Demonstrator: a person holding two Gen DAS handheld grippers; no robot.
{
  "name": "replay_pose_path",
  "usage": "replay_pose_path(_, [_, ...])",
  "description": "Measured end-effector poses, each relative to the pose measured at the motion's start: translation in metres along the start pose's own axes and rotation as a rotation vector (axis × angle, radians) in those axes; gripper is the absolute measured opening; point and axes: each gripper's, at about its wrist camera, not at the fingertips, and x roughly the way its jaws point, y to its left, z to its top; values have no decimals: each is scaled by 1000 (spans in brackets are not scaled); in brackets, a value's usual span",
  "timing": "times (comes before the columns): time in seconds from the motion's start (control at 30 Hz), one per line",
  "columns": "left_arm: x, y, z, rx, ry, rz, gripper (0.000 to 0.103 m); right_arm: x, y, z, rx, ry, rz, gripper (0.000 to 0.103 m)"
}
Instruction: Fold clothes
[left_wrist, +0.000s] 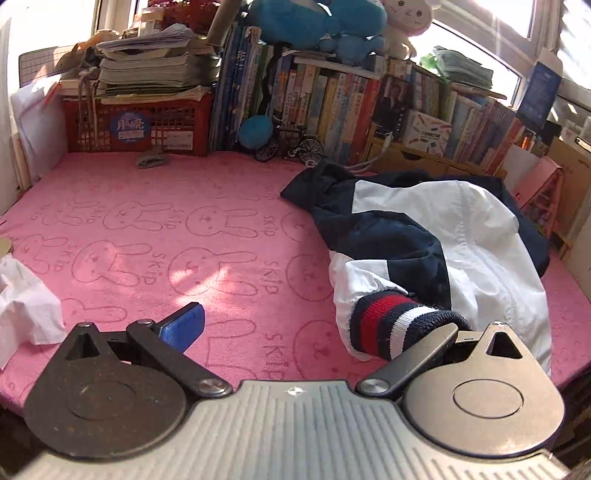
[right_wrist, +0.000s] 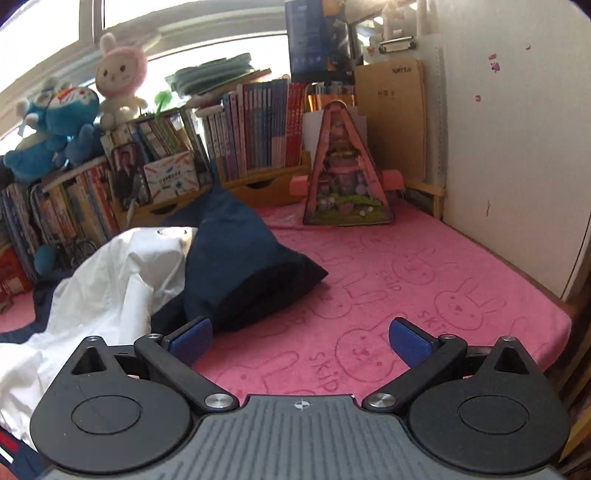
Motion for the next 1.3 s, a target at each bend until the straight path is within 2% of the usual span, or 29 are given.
replay_pose_path(0.13, [-5, -17, 23, 53, -81, -113, 103, 60, 28, 27, -37, -53, 29, 103])
replay_pose_path(0.23, [-16, -25, 30, 64, -107, -188, 103, 123, 63, 50, -30, -23, 64, 103])
replay_pose_path(0.27, [-22, -27, 29, 70, -116, -195, 103, 145, 78, 57, -35, -12, 63, 103])
replay_pose_path(0.4, [-50, -21, 18, 53, -153, -194, 103, 220, 124, 81, -145, 5, -30, 103])
replay_pose_path(0.47, [-63, -10, 16, -3, -193, -159, 103, 258, 137, 89, -193, 53, -108, 103])
replay_pose_path(0.5, [-69, -5, 15, -33, -216, -137, 103, 272, 136, 89, -206, 97, -124, 99])
replay_pose_path(0.57, [-70, 5, 20, -78, -249, -84, 103, 299, 134, 90, -228, 190, -154, 58])
replay_pose_path(0.6, [-68, 8, 24, -91, -257, -59, 103, 299, 124, 92, -198, 207, -151, 26])
replay_pose_path(0.63, [-60, 9, 29, -91, -247, -34, 103, 299, 113, 94, -164, 223, -146, 20])
replay_pose_path(0.7, [-41, 7, 41, -78, -224, 16, 103, 273, 89, 101, -101, 147, -132, 17])
replay_pose_path(0.73, [-28, 3, 47, -64, -211, 41, 103, 254, 74, 104, -86, 96, -164, 17])
replay_pose_path(0.8, [-1, -4, 54, -52, -180, 45, 103, 215, 45, 110, -58, -8, -233, 17])
replay_pose_path(0.93, [59, -23, 60, -49, -110, -9, 103, 161, -23, 105, 74, -77, -321, 18])
replay_pose_path(1.0, [86, -36, 56, -27, -66, -16, 103, 152, -50, 93, 93, -35, -377, 25])
replay_pose_path(1.03, [100, -43, 53, -16, -44, -18, 103, 154, -59, 85, 71, 19, -382, 32])
replay_pose_path(1.13, [127, -62, 38, 48, 16, 30, 103, 152, -70, 61, 0, 150, -366, 43])
replay_pose_path(1.2, [136, -70, 23, 104, 44, 77, 103, 137, -62, 54, -31, 162, -352, 53])
replay_pose_path(1.3, [143, -77, 0, 172, 76, 133, 103, 99, -46, 61, 27, 135, -305, 69])
